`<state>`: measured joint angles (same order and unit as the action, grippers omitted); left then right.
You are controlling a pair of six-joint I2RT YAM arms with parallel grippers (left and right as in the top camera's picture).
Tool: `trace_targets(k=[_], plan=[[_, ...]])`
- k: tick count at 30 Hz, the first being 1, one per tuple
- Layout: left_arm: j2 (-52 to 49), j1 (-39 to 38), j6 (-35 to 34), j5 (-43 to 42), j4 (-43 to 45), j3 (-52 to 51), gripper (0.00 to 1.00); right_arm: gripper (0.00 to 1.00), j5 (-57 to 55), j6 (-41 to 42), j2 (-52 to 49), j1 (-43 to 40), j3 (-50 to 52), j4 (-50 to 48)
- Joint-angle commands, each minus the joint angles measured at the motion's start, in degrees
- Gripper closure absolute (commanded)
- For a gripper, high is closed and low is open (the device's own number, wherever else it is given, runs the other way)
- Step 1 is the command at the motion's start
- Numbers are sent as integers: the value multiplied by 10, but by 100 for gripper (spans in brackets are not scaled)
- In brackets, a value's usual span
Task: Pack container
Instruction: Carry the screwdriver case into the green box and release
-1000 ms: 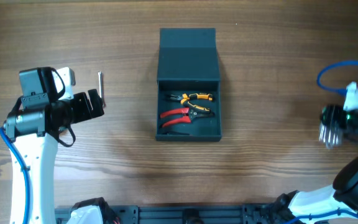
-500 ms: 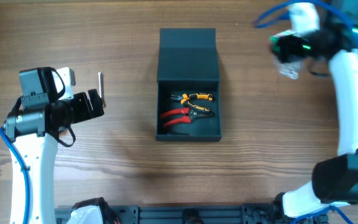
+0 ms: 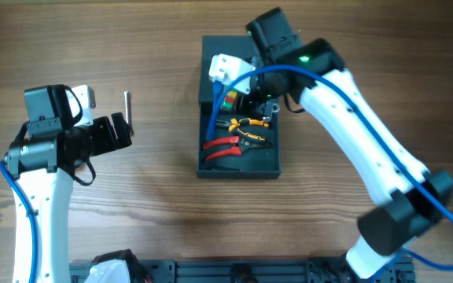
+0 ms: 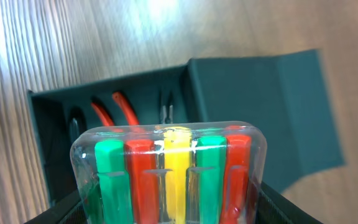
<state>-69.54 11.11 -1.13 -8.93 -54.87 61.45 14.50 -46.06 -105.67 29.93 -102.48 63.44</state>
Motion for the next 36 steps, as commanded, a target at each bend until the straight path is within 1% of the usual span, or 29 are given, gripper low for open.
trace_targets(k=[1, 8, 14, 15, 16, 18, 21, 22, 27, 30, 33, 36], plan=[[1, 3, 9, -11, 0, 12, 0, 96, 0, -20, -65, 1, 9, 0], [1, 3, 9, -11, 1, 12, 0, 96, 0, -18, -153, 3, 9, -2], [1, 3, 9, -11, 2, 12, 0, 96, 0, -17, -186, 3, 9, -16], [1, 3, 9, -11, 2, 12, 0, 94, 0, -17, -186, 3, 9, -18], [1, 3, 9, -11, 2, 12, 0, 84, 0, -17, -186, 3, 9, -22], [1, 3, 9, -11, 2, 12, 0, 41, 0, -2, -186, 3, 9, -28], [1, 3, 9, -11, 2, 12, 0, 9, 0, 23, -186, 3, 9, -28], [1, 3, 9, -11, 2, 12, 0, 0, 0, 38, -186, 3, 9, -28], [1, 3, 7, -12, 2, 12, 0, 0, 0, 86, -182, 3, 2, -21], [1, 3, 8, -32, 3, 12, 0, 0, 2, 139, -175, 3, -24, 10], [5, 3, 10, -62, 10, 13, 0, 0, 2, 219, -149, 3, -66, 51], [17, -1, 16, -67, 10, 17, 0, 0, -16, 298, -105, 2, -111, 72]])
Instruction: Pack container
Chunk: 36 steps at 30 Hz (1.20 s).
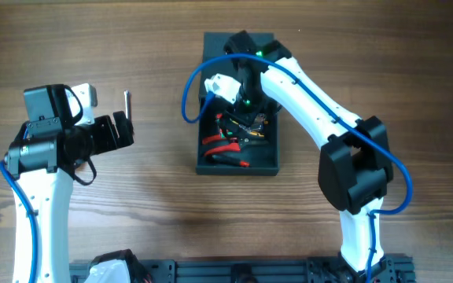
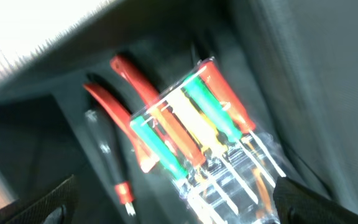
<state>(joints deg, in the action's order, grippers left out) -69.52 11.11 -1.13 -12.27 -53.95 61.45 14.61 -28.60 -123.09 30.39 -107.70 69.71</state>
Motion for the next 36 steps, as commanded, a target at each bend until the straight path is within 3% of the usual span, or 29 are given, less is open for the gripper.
trace_targets(k=[1, 6, 10, 18, 25, 36], plan=[[23, -6, 23, -31, -3, 26, 0, 0, -37, 157, 91, -4, -70, 7], [21, -42, 22, 34, -43, 135, 0, 0, -182, 367, 237, -34, -85, -4], [-24, -65, 13, 72, -64, 232, 0, 0, -181, 433, 322, -87, -85, 19], [-191, -65, 3, 53, -59, 256, 0, 0, -181, 428, 363, -194, -84, 87], [-341, -68, 12, 53, -3, 256, 0, 0, -181, 378, 359, -271, -72, 61], [-436, -96, 35, 77, 30, 256, 0, 0, -180, 377, 226, -369, -71, 55]])
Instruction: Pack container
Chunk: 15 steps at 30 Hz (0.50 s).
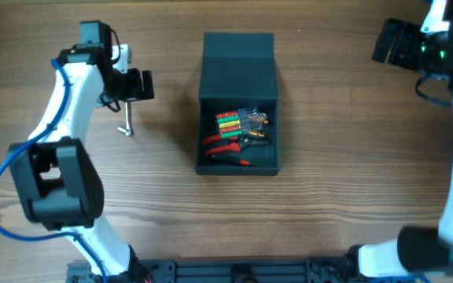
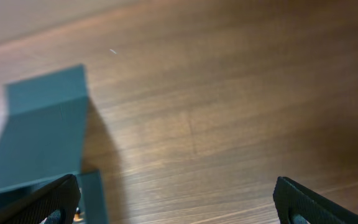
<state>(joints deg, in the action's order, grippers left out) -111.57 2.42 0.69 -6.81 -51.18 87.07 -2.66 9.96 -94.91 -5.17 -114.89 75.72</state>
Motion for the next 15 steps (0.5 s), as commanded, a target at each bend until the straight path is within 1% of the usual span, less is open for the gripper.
trace_targets(k=[1, 6, 9, 15], plan=[[-18, -9, 16, 27, 2, -1, 0, 0, -7, -9, -73, -15, 1, -7], [-19, -6, 1, 60, -1, -6, 0, 0, -7, -10, -155, -16, 1, -21], [-19, -2, 1, 65, -5, -6, 0, 0, -1, -13, -195, -16, 1, -27], [-22, 4, -12, 63, 18, -27, 0, 0, 1, -21, -238, -16, 1, -42]])
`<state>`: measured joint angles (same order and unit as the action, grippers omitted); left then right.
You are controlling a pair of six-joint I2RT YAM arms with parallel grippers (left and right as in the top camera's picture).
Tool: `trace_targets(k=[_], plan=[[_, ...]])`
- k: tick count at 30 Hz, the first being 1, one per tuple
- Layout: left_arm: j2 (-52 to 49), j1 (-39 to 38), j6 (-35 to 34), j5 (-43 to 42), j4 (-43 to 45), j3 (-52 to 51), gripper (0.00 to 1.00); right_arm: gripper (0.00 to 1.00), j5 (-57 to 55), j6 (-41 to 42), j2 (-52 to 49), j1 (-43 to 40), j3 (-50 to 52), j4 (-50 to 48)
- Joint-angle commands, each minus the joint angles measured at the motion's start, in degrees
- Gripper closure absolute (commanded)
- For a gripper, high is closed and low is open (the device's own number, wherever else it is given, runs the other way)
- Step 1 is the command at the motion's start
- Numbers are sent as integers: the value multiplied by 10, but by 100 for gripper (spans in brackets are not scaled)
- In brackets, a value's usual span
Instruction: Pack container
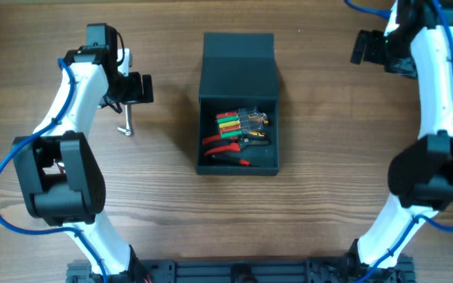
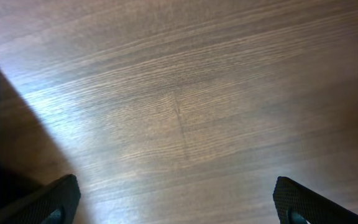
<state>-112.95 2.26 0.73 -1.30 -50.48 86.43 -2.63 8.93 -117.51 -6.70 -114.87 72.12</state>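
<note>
The dark green box stands open mid-table, its lid folded back. Inside lie a clear case of coloured screwdrivers, red-handled pliers and an orange-handled tool. My right gripper hangs open over bare wood far to the box's right. In the right wrist view the right gripper has nothing between its fingertips. My left gripper is open at the back left. It is just above a small metal tool lying on the table.
Wooden table all round the box. A sliver of the box's wall shows at the left edge of the right wrist view. A black rail runs along the table's front edge.
My right gripper has shifted slightly left and the box has slid almost out of its wrist view. It is still open. The left arm has hardly moved.
My right gripper first held the screwdriver case over the open box. Then it stood open inside the box with the case lying on the pliers. Later it was far to the right, and the left gripper had gone from the left front to the metal tool.
</note>
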Motion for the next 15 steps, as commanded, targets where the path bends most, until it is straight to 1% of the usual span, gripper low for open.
trace_targets(k=[1, 6, 15], plan=[[-12, 5, -12, 8, 17, -26, 0, 0, 1, -14, -14, 0, 1, -7], [-33, 5, -14, 8, 26, -46, 0, 0, 1, -15, -15, 0, 1, -11], [-76, 13, -17, 3, 38, -46, 0, 0, 1, -35, -15, 0, 1, -9]])
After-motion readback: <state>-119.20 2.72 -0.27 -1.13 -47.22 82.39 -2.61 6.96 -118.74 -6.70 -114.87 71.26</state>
